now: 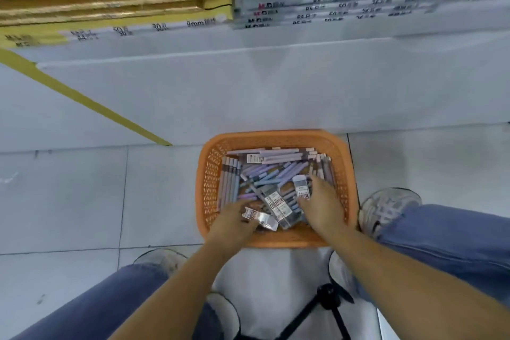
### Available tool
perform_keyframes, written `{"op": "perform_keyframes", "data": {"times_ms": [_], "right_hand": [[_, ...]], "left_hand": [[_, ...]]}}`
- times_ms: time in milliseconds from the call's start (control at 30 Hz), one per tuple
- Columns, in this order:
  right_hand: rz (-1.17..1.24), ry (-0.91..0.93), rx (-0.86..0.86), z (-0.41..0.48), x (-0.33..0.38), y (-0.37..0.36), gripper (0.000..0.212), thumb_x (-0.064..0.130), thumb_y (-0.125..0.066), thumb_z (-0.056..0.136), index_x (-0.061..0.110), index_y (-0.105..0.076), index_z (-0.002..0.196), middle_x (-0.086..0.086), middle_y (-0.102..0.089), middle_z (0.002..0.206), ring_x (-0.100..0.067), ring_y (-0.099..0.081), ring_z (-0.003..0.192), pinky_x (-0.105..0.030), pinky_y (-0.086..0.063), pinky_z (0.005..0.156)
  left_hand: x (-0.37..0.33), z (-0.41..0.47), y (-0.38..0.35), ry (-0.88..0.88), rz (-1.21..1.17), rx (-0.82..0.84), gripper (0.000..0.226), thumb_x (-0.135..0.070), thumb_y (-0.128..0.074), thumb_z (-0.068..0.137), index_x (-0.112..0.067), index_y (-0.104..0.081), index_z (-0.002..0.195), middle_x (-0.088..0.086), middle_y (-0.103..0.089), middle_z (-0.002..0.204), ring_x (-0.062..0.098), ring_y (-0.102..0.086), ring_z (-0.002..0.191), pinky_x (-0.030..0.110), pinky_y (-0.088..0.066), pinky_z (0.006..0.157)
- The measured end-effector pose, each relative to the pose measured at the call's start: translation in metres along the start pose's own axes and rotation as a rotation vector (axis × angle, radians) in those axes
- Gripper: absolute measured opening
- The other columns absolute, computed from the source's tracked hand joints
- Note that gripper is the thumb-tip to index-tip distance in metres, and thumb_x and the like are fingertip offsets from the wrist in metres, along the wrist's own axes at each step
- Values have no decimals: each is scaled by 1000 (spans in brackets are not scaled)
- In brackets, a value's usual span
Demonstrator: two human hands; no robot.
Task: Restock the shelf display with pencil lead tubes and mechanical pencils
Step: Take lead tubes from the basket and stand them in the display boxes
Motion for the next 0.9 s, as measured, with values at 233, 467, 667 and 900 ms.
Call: {"op": "perform_keyframes", "data": {"times_ms": [233,467,667,900], "right_hand": [[117,71,27,9,4,-8,27,12,-62,90,16,-59,116,-2,-57,112,-22,-56,108,-27,-41,85],[-143,131,186,-6,14,-46,76,45,-80,71,23,-44,133,-1,-48,127,-21,-42,123,-33,-40,95],[8,117,223,6,7,-32,31,24,-67,85,19,-58,114,3,-60,100,-20,-58,92,-31,-45,71],[395,-104,435,7,-17,-8,19,11,-64,91,22,-58,106,1,-64,85,-10,-60,68,-17,-44,51]], "left_hand": [[12,20,5,4,65,37,57,-25,-83,80,-25,-60,132,-3,-63,123,13,-59,105,25,-46,90],[17,36,9,-101,369,208,80,-20,-84,74,-27,-49,145,-1,-41,148,22,-33,136,35,-26,119],[17,45,8,-190,352,166,54,-37,-74,88,-26,-58,138,1,-46,137,21,-38,132,33,-30,115],[17,45,1,-206,426,190,52,-43,-62,94,-32,-52,143,0,-47,145,21,-38,134,39,-36,114]]}}
Point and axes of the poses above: each hand's wrist, its own z-axis towards the middle knuckle, its own y-axis out of the back of the hand, x = y × z, the point moved 2 cm from there along z, towards the middle knuckle
